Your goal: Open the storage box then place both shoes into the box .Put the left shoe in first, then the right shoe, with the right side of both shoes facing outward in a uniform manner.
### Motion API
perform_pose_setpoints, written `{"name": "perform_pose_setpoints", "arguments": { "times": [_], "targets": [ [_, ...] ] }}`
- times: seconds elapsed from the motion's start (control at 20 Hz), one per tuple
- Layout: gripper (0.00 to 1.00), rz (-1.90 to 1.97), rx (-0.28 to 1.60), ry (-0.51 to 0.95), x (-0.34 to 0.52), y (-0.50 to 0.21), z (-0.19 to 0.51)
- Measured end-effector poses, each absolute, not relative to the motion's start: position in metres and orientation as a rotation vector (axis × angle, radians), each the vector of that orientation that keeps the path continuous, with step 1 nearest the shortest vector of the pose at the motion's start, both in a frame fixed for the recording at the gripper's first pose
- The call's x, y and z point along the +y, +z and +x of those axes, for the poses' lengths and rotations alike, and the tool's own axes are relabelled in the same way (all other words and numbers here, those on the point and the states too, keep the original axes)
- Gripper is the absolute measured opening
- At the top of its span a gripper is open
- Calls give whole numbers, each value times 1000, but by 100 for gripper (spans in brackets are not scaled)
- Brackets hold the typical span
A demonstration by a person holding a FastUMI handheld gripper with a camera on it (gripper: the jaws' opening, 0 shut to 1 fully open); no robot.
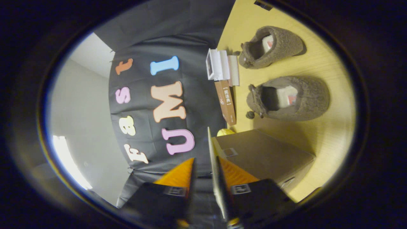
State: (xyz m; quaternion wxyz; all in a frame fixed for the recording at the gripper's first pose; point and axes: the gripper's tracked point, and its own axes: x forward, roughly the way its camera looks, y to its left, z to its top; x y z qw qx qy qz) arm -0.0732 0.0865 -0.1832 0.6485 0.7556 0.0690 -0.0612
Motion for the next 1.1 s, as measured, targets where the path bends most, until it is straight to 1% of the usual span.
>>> {"name": "perform_pose_setpoints", "arguments": {
  "times": [0.15,0.2,0.25,0.4,0.6,0.7,0.9,1.1],
  "targets": [
    [6,1651,156,-158,85,-184,-68],
    [6,1614,163,-152,86,-180,-67],
    [5,1589,146,-131,80,-169,-87],
    [3,1472,145,-75,91,-129,-61],
    [3,1308,171,5,111,-83,-46],
    [3,1218,190,12,120,-68,-42],
    [3,1116,223,54,157,-31,-36],
    [3,1091,238,104,204,-12,-30]
  ]
}}
